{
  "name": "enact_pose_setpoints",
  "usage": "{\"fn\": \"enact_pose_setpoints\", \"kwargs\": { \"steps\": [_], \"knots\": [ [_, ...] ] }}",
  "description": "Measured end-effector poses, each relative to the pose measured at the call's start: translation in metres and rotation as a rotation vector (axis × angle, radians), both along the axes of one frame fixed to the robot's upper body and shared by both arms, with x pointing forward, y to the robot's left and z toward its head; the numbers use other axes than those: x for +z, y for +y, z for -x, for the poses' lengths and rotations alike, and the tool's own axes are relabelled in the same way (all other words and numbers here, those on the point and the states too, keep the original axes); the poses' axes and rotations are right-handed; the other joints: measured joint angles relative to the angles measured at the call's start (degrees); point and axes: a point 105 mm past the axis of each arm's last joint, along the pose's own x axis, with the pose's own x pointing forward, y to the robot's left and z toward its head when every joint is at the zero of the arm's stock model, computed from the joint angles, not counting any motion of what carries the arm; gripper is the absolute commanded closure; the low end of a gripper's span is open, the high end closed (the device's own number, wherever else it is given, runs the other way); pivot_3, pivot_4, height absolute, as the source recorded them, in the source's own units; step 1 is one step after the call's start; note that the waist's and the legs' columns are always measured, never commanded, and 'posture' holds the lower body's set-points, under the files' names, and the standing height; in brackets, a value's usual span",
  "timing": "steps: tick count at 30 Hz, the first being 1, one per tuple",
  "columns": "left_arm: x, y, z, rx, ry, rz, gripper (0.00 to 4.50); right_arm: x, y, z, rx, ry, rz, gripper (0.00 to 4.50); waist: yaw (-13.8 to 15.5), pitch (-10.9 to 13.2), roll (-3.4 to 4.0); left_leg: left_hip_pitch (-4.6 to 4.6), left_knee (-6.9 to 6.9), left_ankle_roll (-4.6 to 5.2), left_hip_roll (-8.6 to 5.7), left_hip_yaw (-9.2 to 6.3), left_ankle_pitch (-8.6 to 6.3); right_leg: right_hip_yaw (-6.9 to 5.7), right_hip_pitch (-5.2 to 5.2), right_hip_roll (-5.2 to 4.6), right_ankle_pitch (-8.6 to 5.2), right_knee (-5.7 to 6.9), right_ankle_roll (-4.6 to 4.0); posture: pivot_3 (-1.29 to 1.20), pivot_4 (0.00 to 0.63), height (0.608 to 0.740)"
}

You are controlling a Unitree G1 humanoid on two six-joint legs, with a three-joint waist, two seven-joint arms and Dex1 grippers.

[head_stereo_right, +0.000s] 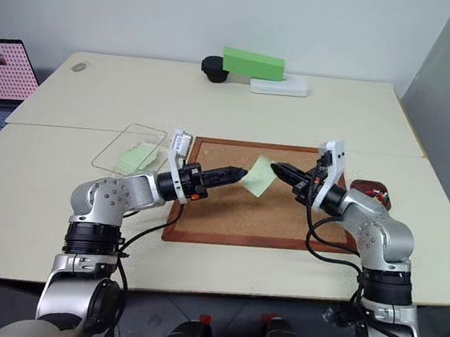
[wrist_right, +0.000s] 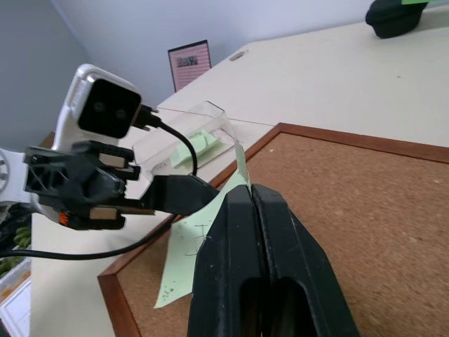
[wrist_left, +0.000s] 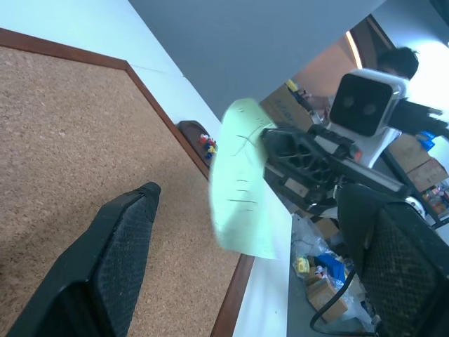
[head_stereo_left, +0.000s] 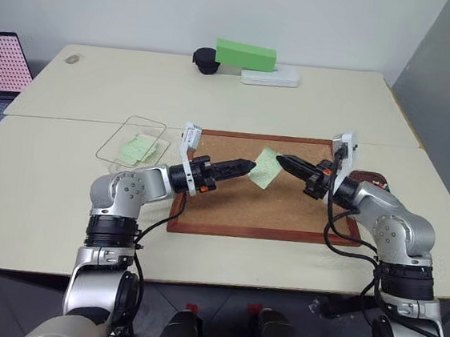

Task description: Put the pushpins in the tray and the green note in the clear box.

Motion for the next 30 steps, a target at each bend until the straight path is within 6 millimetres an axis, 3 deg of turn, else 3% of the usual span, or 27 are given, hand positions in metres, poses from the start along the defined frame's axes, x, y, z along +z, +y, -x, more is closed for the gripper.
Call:
{"fn": "enact_pose_setpoints", "kwargs": {
  "steps": [7, 10, 30],
  "knots": [
    [-0.002, -0.012, 0.003, -0.029, 0.006, 0.017, 0.28, 0.006, 0.008, 0.004, 0.024, -0.006, -0.012, 4.50, -0.01, 0.00, -0.01, 0.00, -0.01, 0.00, 0.01, 0.00, 0.00, 0.00, -0.01, 0.00, 0.00, -0.01, 0.00, 0.00, 0.150, 0.740],
    [-0.002, -0.014, 0.003, -0.034, 0.003, 0.018, 0.63, 0.006, 0.009, 0.005, 0.028, -0.006, -0.011, 4.50, -0.02, 0.00, -0.01, 0.00, -0.01, 0.00, 0.01, 0.01, 0.00, 0.00, -0.01, 0.00, 0.00, -0.01, 0.00, 0.00, 0.150, 0.740],
    [-0.001, -0.017, 0.005, -0.044, 0.006, 0.042, 4.49, 0.002, 0.021, 0.007, 0.056, 0.002, -0.012, 4.50, -0.03, 0.01, -0.01, -0.01, -0.01, 0.00, 0.01, 0.00, 0.00, -0.01, -0.01, 0.01, 0.00, -0.02, 0.00, 0.00, 0.150, 0.740]
  ]
}}
